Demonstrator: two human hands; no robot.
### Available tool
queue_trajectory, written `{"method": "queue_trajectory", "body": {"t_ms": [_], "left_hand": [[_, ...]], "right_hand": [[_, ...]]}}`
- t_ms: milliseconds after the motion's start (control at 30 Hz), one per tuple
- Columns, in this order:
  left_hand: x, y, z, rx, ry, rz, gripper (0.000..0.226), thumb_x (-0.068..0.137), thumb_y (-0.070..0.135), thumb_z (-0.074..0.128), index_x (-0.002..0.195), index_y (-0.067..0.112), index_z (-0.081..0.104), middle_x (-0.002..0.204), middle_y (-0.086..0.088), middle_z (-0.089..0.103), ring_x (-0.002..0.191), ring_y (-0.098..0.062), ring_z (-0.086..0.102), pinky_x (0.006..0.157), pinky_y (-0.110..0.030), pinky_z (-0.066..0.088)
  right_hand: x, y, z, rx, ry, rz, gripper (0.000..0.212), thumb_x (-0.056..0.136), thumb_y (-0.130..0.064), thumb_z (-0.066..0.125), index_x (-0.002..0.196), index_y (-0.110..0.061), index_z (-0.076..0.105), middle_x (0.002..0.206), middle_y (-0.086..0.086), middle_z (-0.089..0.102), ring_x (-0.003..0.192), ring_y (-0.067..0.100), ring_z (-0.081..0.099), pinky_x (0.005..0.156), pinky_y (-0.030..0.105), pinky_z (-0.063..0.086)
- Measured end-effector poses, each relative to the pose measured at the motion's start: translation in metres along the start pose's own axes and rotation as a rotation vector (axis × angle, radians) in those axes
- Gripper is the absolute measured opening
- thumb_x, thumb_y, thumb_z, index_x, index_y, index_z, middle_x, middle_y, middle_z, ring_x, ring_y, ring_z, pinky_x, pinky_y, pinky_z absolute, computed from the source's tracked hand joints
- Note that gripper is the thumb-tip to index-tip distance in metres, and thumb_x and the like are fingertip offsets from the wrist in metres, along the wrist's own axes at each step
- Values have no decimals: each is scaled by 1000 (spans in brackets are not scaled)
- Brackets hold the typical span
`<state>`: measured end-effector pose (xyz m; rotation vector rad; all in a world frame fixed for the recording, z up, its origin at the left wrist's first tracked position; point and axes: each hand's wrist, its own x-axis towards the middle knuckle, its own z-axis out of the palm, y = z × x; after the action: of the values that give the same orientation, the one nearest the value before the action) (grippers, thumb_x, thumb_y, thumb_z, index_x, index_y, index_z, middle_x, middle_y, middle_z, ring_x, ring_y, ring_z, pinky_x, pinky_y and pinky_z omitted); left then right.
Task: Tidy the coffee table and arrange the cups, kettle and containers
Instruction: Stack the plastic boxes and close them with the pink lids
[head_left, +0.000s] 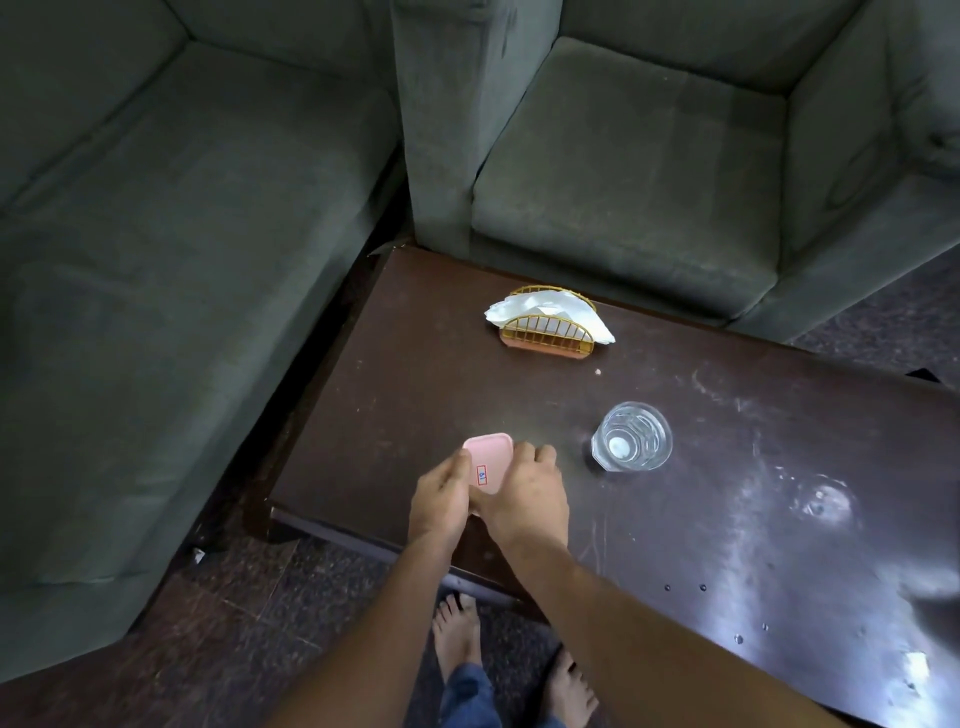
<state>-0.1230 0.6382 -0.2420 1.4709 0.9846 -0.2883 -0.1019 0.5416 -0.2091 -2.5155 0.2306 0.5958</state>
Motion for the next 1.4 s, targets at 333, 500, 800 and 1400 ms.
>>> {"method": "queue_trajectory", "body": {"t_ms": [333, 500, 800, 1400], "left_hand": [[4, -1, 3, 110, 60, 41, 35, 102, 39, 55, 79, 25, 78, 81, 4, 78, 86, -21, 75, 86, -45, 60], [-6, 15, 12, 244, 137, 131, 35, 103, 43, 50, 105, 21, 77, 95, -1, 78, 93, -24, 72, 87, -39, 56], [-41, 136, 71, 287, 211, 480, 40, 104, 44, 42, 124, 24, 71, 119, -12, 74, 112, -39, 65, 92, -42, 51], [-295, 131, 527, 162, -685, 415, 21, 98, 14, 50, 95, 12, 70, 89, -1, 73, 79, -15, 61, 63, -26, 47]], "right_hand": [[-1, 17, 21, 363, -145, 87, 52, 106, -44, 36, 150, -17, 45, 141, 7, 44, 135, 24, 39, 116, 33, 29], [8, 16, 16, 523, -125, 150, 39, 109, -40, 40, 131, -17, 63, 128, 6, 52, 118, 16, 50, 109, 26, 34], [46, -12, -110, 898, 88, -106, 21, 103, -18, 60, 112, -9, 78, 94, -3, 79, 86, 4, 71, 80, 24, 58], [-5, 393, -523, 832, 135, 342, 7, 96, -20, 71, 93, -13, 72, 82, 1, 74, 74, 12, 70, 65, 23, 57]]}}
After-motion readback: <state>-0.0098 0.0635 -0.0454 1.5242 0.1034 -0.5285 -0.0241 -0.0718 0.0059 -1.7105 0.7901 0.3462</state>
